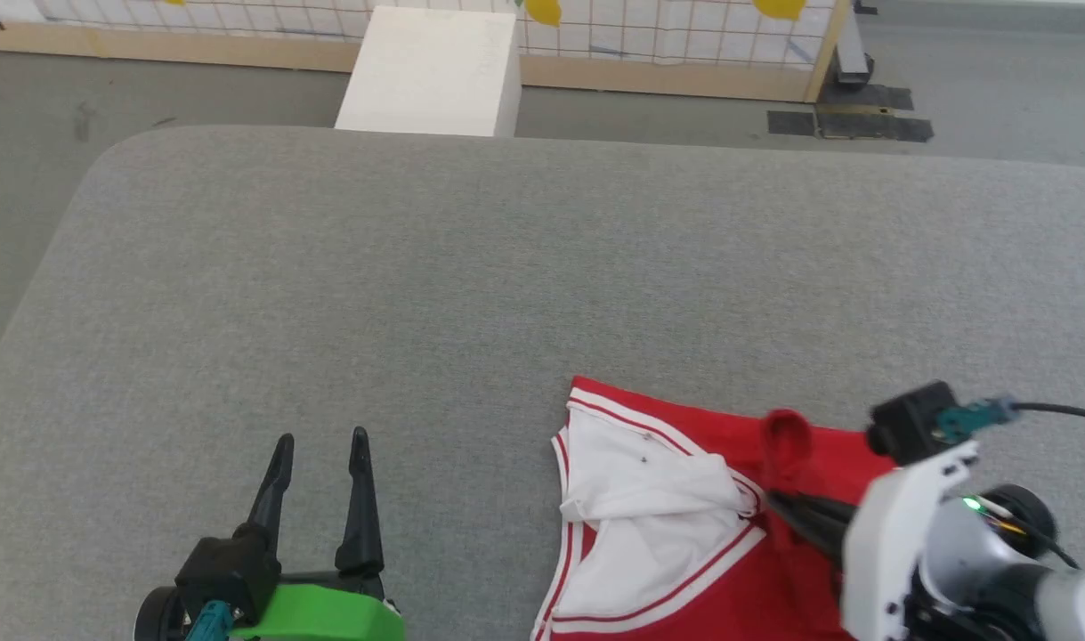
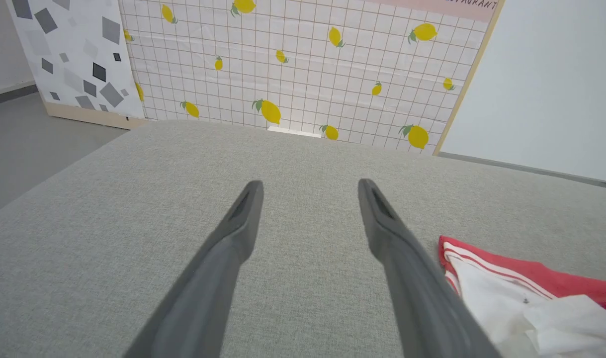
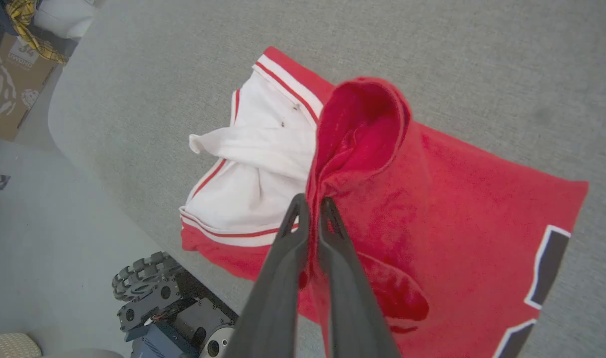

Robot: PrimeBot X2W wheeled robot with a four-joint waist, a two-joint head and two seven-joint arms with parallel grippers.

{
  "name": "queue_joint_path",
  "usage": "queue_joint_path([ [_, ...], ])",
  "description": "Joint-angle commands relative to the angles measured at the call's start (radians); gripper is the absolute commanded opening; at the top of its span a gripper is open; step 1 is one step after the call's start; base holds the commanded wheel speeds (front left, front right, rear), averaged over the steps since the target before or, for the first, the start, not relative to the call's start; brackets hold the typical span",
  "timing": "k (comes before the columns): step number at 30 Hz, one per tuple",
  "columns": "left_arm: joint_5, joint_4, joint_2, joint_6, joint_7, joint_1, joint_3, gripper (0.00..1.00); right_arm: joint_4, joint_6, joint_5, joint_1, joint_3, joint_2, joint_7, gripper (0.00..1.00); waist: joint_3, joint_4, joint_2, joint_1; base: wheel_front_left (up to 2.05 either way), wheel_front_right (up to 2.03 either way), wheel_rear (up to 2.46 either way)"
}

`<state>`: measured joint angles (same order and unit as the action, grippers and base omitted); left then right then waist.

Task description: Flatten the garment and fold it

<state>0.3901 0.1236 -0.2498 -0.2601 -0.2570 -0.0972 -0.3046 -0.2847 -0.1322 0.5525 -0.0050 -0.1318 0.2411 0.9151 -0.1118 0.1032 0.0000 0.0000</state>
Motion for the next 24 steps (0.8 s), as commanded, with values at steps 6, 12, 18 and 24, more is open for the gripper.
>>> queue_joint_path([
  [6,0.006,-0.005,0.004,0.004,0.003,-0.015,-0.01,1.0,0.077,0.002,-0.011,-0.121,-0.131,-0.03,-0.042,0.0,-0.006,0.032,0.0,0.0,0.0,0.0,0.0],
  [12,0.01,-0.012,0.013,0.007,0.003,-0.003,-0.02,1.0,0.22,0.002,-0.077,-0.234,-0.23,-0.066,-0.104,0.0,-0.026,0.052,0.0,0.0,0.0,0.0,0.0],
  [18,0.016,-0.029,0.028,0.011,0.001,0.011,-0.025,1.0,0.422,0.002,-0.163,-0.315,-0.296,-0.136,-0.173,0.0,-0.034,0.066,0.0,0.0,0.0,0.0,0.0],
  [24,0.02,-0.051,0.04,0.019,0.0,0.021,-0.031,1.0,0.622,0.002,-0.238,-0.358,-0.32,-0.183,-0.237,1.0,-0.027,0.073,0.0,0.0,0.0,0.0,0.0],
])
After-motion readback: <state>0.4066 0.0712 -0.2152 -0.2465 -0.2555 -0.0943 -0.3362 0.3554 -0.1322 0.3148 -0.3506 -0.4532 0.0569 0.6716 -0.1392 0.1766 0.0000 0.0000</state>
